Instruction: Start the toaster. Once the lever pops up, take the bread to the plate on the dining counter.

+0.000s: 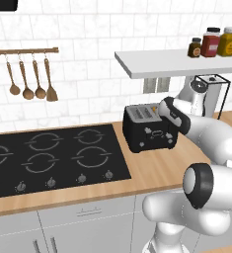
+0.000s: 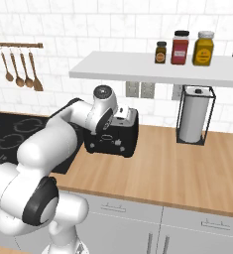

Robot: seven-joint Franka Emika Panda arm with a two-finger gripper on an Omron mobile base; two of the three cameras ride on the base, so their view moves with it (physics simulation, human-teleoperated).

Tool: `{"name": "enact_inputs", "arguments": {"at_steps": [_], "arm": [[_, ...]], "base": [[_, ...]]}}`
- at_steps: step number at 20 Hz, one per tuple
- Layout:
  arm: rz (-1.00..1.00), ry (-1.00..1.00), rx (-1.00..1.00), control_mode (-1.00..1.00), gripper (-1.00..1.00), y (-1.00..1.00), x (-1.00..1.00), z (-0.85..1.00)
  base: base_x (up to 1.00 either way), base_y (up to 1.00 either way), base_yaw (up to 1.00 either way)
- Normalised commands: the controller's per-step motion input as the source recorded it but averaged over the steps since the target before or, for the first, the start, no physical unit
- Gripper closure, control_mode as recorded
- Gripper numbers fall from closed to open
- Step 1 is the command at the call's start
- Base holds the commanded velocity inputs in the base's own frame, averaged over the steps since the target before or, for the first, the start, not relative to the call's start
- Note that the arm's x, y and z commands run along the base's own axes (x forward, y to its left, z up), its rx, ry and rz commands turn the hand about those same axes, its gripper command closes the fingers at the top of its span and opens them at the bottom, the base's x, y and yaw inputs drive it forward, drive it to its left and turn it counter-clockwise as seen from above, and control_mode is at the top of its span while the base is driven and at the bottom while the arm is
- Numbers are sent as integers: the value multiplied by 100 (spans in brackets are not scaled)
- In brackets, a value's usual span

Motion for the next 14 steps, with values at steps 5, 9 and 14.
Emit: {"name": "enact_inputs", "arguments": {"at_steps": [5,9,14], "arm": [[0,0,0,-100,-100,0,0,0],[0,0,0,-100,-100,0,0,0],[0,0,0,-100,-100,0,0,0]], "base": [[0,0,0],[0,0,0],[0,0,0]]}}
